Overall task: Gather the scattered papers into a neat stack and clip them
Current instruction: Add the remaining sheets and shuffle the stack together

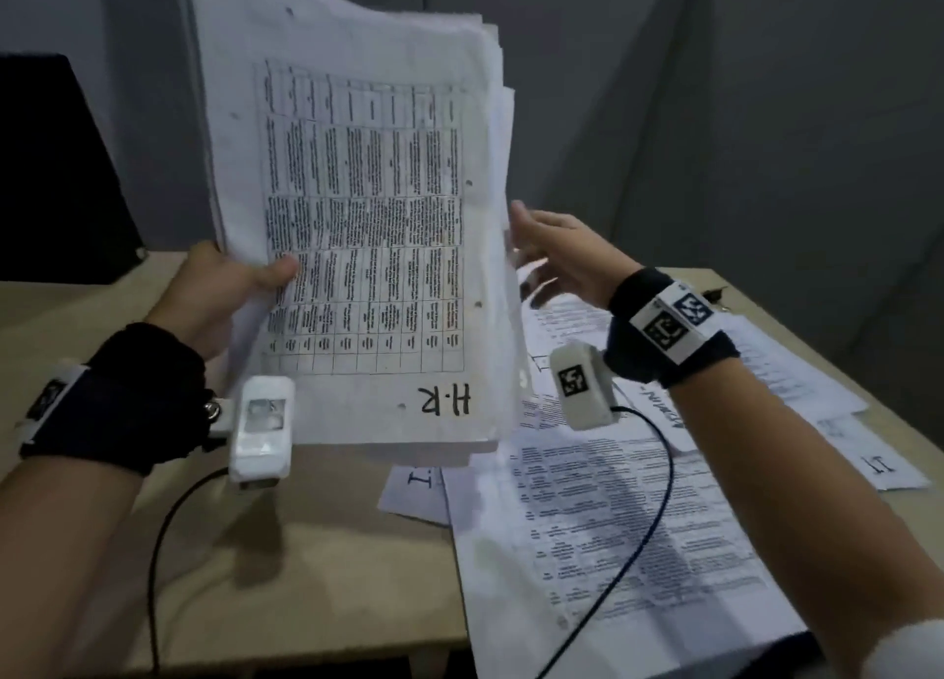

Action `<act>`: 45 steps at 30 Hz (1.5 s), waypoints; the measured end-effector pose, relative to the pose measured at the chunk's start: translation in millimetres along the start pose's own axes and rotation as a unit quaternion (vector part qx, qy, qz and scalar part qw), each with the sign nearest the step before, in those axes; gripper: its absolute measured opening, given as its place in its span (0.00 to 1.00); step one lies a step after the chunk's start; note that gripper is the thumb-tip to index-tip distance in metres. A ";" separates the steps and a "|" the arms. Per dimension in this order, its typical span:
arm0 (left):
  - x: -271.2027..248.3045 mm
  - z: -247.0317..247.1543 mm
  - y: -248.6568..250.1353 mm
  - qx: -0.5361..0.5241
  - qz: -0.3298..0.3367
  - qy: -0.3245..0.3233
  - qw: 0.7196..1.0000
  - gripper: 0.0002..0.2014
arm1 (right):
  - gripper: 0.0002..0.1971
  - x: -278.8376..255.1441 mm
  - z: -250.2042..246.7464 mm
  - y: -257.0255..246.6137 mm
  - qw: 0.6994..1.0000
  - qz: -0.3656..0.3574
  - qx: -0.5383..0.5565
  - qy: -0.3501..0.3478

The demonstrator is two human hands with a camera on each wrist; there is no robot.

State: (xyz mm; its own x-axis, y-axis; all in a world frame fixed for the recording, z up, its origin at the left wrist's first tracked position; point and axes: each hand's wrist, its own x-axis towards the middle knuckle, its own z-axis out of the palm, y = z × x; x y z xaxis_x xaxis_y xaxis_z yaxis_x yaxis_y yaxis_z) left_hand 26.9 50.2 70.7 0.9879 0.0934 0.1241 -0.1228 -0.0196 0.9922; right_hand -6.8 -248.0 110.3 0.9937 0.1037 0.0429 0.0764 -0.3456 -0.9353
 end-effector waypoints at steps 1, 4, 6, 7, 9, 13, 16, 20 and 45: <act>0.8 9.9 -1.8 -0.019 -0.017 -0.027 0.999 0.10 | 0.20 -9.5 -20.0 6.7 0.999 0.027 -0.008 0.023; -5.5 41.1 -11.1 -0.060 -0.081 -0.144 0.984 0.09 | 0.14 -36.8 -74.4 38.2 0.979 0.122 -0.130 0.098; -11.8 60.3 -21.2 -0.060 -0.126 -0.234 0.962 0.09 | 0.13 -56.3 -103.2 62.0 0.928 0.190 -0.306 0.097; -13.8 69.3 -28.3 -0.045 -0.148 -0.275 0.949 0.16 | 0.14 -66.4 -114.4 74.0 0.890 0.224 -0.390 0.070; -14.9 88.6 -43.8 -0.013 -0.198 -0.357 0.913 0.34 | 0.18 -85.3 -130.9 98.9 0.819 0.286 -0.497 0.002; -22.4 129.4 -53.1 0.137 -0.218 -0.462 0.849 0.20 | 0.26 -107.2 -151.1 153.8 0.791 0.382 -0.478 -0.028; -24.3 158.4 -58.1 0.304 -0.174 -0.462 0.815 0.12 | 0.29 -109.9 -151.2 174.3 0.815 0.385 -0.430 -0.047; -19.5 185.9 -66.3 0.440 -0.123 -0.479 0.750 0.07 | 0.26 -102.5 -146.9 178.4 0.842 0.339 -0.418 -0.040; -33.5 220.7 -62.9 0.482 -0.096 -0.523 0.697 0.16 | 0.46 -64.8 -149.8 189.3 0.803 0.450 -0.351 0.172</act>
State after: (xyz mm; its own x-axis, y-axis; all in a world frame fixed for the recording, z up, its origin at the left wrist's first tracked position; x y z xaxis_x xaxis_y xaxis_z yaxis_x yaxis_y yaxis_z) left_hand 22.6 -171.5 2.4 0.5681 -0.5797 -0.5841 -0.3552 -0.8130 0.4614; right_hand -44.4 -459.9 -16.9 0.6274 -0.7048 -0.3312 -0.7776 -0.5891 -0.2195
